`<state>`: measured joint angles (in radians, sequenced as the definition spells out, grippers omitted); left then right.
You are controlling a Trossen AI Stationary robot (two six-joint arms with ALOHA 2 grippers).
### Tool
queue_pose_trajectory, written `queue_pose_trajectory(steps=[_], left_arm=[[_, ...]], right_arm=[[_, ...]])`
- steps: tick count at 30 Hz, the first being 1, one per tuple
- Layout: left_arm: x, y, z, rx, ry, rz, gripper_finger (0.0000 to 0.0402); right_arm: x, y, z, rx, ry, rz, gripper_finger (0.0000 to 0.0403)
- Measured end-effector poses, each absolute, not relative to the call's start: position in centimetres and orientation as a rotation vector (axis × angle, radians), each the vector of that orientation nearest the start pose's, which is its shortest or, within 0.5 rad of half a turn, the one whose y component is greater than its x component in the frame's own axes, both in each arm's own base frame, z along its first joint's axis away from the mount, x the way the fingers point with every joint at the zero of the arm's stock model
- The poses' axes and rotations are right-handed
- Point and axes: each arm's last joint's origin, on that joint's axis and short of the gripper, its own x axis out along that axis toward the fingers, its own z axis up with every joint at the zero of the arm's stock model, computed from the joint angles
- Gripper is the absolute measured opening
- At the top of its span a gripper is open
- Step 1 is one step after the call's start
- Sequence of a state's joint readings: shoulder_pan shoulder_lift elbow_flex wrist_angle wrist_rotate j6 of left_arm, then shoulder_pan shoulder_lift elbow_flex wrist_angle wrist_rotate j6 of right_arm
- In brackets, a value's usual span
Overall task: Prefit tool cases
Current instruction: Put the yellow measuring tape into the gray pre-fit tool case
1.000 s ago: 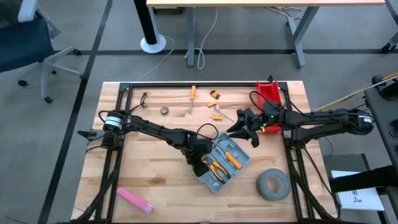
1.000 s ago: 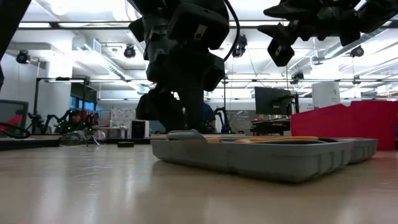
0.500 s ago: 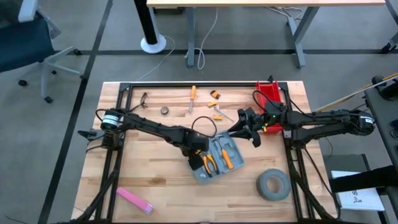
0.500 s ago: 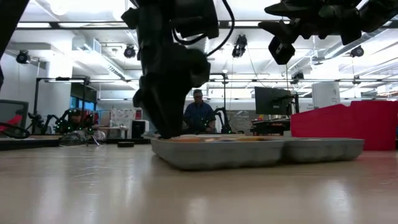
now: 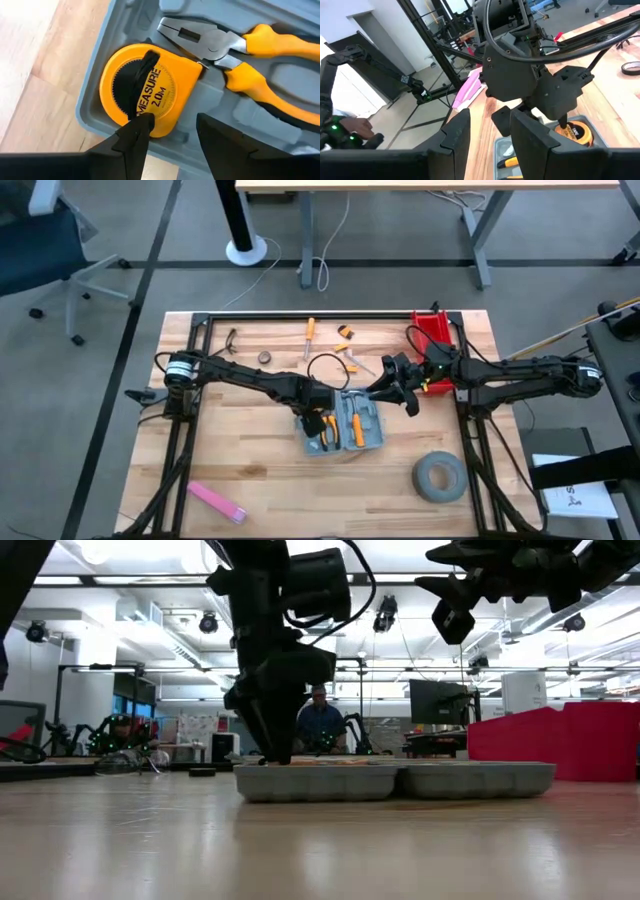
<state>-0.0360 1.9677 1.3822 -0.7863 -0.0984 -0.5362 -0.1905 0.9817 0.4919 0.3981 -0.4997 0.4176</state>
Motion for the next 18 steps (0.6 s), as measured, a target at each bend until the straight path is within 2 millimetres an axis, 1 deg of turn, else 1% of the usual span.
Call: queue_pose_trajectory(steps=[3,7,14,18], left_arm=[[38.5,-1.1,17.8,-0.394,1.275,0.398,0.0177],[39.4,-1.4,19.5,-0.499,1.221,0.329,0.018],[40.2,-1.9,20.7,-0.622,1.177,0.289,0.0169],[40.4,-2.1,21.0,-0.668,1.165,0.304,0.0161]], right_arm=[[20.9,-2.6,25.2,0.441,0.15,0.284,0.0119],[20.9,-2.6,25.2,0.439,0.149,0.284,0.0116],[20.9,-2.6,25.2,0.439,0.149,0.284,0.0103],[20.9,-2.6,25.2,0.435,0.149,0.284,0.0101]])
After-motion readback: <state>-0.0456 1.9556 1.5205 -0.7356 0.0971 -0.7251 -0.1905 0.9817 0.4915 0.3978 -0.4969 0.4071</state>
